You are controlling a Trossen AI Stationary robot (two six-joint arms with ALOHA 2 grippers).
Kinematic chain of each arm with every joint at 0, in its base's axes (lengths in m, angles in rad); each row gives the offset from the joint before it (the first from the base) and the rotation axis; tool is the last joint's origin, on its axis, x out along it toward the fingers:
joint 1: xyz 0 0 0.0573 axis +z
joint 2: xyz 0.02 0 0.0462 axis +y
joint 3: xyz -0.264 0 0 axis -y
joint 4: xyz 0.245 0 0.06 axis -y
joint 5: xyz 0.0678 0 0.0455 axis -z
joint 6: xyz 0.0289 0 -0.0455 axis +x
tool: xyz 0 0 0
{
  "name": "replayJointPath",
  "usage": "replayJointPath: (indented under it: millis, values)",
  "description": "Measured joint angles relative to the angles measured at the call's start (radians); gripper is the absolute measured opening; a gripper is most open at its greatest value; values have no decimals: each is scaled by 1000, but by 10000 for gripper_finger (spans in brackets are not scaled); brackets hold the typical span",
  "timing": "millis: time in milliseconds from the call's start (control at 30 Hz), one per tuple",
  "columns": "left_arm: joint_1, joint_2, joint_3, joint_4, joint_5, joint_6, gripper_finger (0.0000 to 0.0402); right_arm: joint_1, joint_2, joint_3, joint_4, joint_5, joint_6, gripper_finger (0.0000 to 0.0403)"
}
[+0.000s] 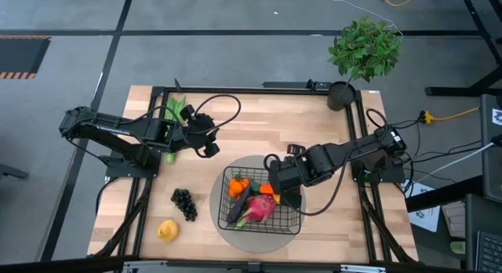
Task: Build produce basket
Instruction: Put the violet grapes into the black wire basket
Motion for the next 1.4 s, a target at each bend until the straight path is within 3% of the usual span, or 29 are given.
replayJointPath:
  millis: [133, 300, 500, 633, 767, 900, 1133, 1300, 1400]
  values:
    - [0, 0, 0, 0, 0, -1, 166, -1, 0, 0, -73, 13, -2, 184]
    - [0, 0, 0, 0, -27, -30, 166, -1, 0, 0, -125, 164, -33, 174]
    - [0, 0, 0, -1, -42, -84, 166, -29, -21, 0, -124, 220, -242, 166]
    - [0, 0, 0, -43, -44, -104, 166, -83, -95, 0, -124, 232, -266, 163]
    - [0, 0, 0, -131, -113, -179, 166, -117, -231, -25, -123, 236, -224, 162]
    - [0, -25, 0, -217, -162, -267, 166, -126, -392, -156, -123, 297, -80, 162]
    - [1, -40, 0, -311, -150, -406, 166, -126, -647, -558, -21, 401, 292, 162]
    - [10, -75, 0, -458, -135, -573, 166, -125, -736, -790, 149, 384, 309, 162]
    - [71, -104, 0, -595, -93, -742, 166, -132, -758, -886, 197, 379, 282, 162]
